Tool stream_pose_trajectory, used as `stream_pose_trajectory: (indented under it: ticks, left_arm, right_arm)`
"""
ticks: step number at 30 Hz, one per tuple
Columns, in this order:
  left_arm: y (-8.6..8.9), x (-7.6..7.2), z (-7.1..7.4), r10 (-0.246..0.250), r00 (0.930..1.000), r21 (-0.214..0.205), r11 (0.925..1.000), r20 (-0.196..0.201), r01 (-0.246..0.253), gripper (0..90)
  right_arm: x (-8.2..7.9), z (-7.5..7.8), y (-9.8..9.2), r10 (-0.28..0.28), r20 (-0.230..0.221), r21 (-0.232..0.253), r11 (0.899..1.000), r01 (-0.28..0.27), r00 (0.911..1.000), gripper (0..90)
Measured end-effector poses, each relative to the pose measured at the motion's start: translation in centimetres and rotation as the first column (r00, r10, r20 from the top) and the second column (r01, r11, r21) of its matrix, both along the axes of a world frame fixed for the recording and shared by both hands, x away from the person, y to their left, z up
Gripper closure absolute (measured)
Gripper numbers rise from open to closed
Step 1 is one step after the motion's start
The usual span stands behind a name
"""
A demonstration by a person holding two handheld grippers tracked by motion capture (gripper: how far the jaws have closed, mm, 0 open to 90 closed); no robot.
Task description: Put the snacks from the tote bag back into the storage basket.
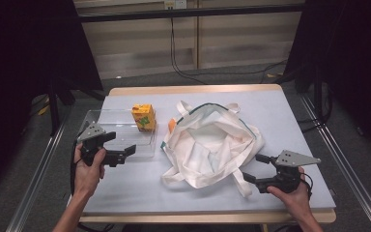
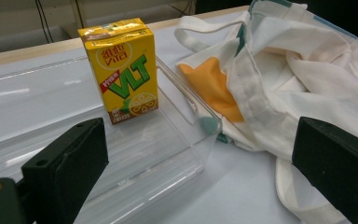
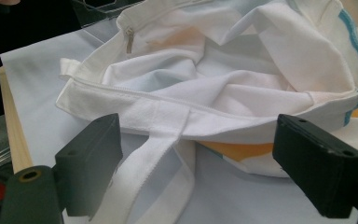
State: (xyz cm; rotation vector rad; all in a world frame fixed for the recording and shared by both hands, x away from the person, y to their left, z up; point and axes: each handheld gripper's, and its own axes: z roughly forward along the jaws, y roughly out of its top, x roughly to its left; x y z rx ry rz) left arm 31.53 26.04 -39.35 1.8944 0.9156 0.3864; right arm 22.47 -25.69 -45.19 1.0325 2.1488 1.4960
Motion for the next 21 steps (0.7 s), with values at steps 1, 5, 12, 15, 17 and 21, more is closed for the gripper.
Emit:
stream_pose_trajectory:
  ticks: [1, 5, 12, 15, 17, 21]
  left_arm:
    - [0.1, -0.3, -0.1, 0.002, 1.0, -0.007, 1.0, 0.0, -0.002, 3.6]
    - [-0.1, -1.8, -0.8, 0.009, 0.9999, -0.002, 1.0, 0.015, -0.008, 3.8]
    - [0.3, -4.4, -2.2, -0.007, 1.0, 0.001, 1.0, 0.005, 0.007, 3.7]
    - [0.4, -5.3, -3.0, -0.002, 1.0, 0.018, 0.9998, -0.001, 0.002, 3.7]
    - [0.6, -5.7, -3.4, -0.007, 1.0, 0.015, 0.9999, 0.003, 0.007, 3.7]
    - [1.1, -6.1, -4.4, 0.002, 0.9999, 0.004, 1.0, 0.013, -0.003, 3.4]
  right_arm:
    - [0.0, 0.0, 0.0, 0.0, 0.0, -0.001, 1.0, 0.0, 1.0, 15.3]
    - [0.0, 0.0, 0.0, 0.0, 0.001, 0.001, 1.0, 0.0, 1.0, 15.3]
    - [-0.1, 0.0, 0.1, 0.008, 0.0, -0.001, 1.0, -0.008, 1.0, 15.3]
    - [-0.1, 0.0, 0.0, 0.003, 0.0, 0.0, 1.0, -0.003, 1.0, 15.3]
    - [-0.1, 0.0, 0.0, 0.002, 0.0, 0.0, 1.0, -0.002, 1.0, 15.3]
    - [-0.1, 0.0, -0.1, 0.002, 0.002, 0.003, 1.0, -0.002, 1.0, 15.3]
